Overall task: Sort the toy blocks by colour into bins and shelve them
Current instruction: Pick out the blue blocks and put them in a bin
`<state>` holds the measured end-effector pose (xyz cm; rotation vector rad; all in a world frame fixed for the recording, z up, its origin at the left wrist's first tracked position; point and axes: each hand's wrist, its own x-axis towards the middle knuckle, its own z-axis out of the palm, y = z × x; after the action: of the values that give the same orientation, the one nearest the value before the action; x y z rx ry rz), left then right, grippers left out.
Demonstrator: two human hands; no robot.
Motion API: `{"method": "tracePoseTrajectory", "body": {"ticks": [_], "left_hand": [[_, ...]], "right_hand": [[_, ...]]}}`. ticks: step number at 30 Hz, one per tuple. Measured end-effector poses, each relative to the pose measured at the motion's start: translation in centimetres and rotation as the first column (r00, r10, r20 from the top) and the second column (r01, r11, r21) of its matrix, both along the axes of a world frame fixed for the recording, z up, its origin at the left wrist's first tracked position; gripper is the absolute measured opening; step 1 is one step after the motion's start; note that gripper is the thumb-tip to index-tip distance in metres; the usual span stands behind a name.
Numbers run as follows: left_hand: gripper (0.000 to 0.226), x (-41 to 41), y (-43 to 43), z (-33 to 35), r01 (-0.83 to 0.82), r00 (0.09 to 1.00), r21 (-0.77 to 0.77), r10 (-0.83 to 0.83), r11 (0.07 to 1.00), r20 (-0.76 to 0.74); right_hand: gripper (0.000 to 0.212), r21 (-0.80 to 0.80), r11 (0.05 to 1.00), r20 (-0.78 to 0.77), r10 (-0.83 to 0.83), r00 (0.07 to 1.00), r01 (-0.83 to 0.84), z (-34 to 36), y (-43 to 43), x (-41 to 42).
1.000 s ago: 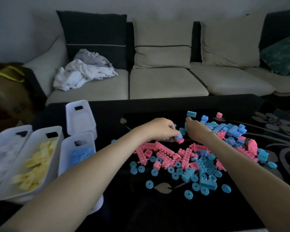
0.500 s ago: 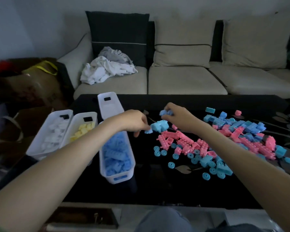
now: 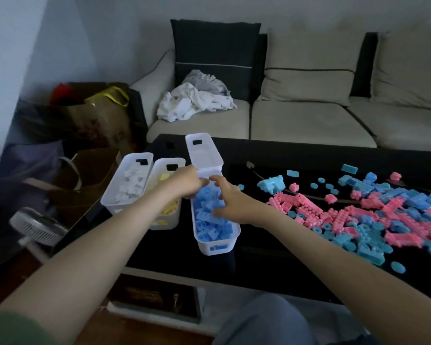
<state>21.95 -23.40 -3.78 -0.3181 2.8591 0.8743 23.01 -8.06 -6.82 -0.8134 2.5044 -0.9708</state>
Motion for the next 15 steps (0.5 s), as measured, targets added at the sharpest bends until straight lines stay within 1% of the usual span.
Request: {"method": "tracePoseTrajectory", "body": {"ticks": [2, 3, 4, 6, 9, 11, 12, 13, 15], "left_hand": [[0.031, -0.3, 0.3, -0.2, -0.06, 0.998, 0.06, 0.061, 0.996, -0.03], [0.036, -0.5, 0.5, -0.2, -0.057, 0.997, 0.03, 0.058, 0.998, -0.051], [0.041, -0.6, 0.8, -0.1, -0.056, 0.995, -0.036, 0.053, 0.998, -0.088], [0.048, -0.6, 1.9, 0.1, -0.047, 0.985, -0.165, 0.018, 0.985, -0.173], [0.041, -0.3, 6.1, 0.5, 0.044, 0.967, -0.25, -0.104, 0.967, -0.233], [0.035, -0.3, 9.9, 0.2, 0.14, 0.939, -0.234, -0.204, 0.962, -0.277], [0.036, -0.3, 11.9, -0.1, 0.194, 0.921, -0.21, -0.251, 0.958, -0.297], [0.039, -0.3, 14.3, -0.5, 0.258, 0.903, -0.187, -0.305, 0.948, -0.301], [0.045, -0.3, 18.6, -1.5, 0.388, 0.864, -0.18, -0.425, 0.904, -0.27]], "right_hand": [[0.089, -0.057, 0.998, 0.032, 0.017, 0.999, -0.015, 0.2, 0.5, 0.1], [0.092, -0.087, 0.996, 0.032, 0.014, 0.999, -0.011, 0.4, 1.0, 0.1], [0.092, -0.108, 0.994, 0.019, 0.006, 1.0, -0.004, 0.5, 1.7, 0.1], [0.083, -0.12, 0.991, -0.017, -0.054, 0.998, 0.052, 0.6, 3.3, 0.0], [0.059, -0.053, 0.978, -0.022, -0.202, 0.979, 0.2, 0.7, 7.5, -0.4], [0.045, -0.008, 0.962, 0.021, -0.272, 0.962, 0.272, 0.9, 10.9, -0.6], [0.039, -0.002, 0.947, 0.017, -0.32, 0.947, 0.32, 1.1, 12.7, -0.9], [0.035, 0.009, 0.922, -0.013, -0.388, 0.922, 0.388, 1.2, 15.0, -1.1], [0.033, 0.061, 0.843, -0.109, -0.527, 0.843, 0.535, 1.2, 19.2, -1.4]]}}
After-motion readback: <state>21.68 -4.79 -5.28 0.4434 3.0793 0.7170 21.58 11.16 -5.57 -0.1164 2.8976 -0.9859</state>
